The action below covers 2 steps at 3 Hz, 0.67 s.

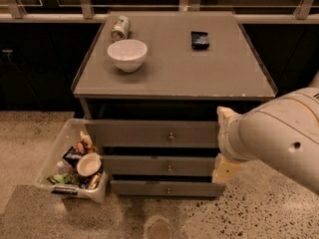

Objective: Open top drawer

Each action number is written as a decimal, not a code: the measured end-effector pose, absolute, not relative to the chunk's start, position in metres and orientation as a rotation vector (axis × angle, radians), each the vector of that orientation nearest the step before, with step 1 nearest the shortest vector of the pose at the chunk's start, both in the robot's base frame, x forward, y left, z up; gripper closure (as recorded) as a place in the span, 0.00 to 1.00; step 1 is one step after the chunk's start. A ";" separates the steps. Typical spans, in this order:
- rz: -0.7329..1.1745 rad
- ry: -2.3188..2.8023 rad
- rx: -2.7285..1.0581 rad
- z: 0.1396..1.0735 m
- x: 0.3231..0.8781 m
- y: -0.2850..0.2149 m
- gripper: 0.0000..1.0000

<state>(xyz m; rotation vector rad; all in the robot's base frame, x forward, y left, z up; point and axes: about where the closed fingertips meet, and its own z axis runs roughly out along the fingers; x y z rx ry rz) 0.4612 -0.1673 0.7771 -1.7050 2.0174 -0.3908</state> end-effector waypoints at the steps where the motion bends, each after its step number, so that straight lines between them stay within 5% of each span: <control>1: -0.388 2.018 -1.705 0.777 0.461 -0.167 0.00; 2: -0.374 2.033 -1.700 0.765 0.462 -0.164 0.00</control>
Offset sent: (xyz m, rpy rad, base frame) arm 0.0021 0.0061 -0.0302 0.0193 0.0316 -0.0192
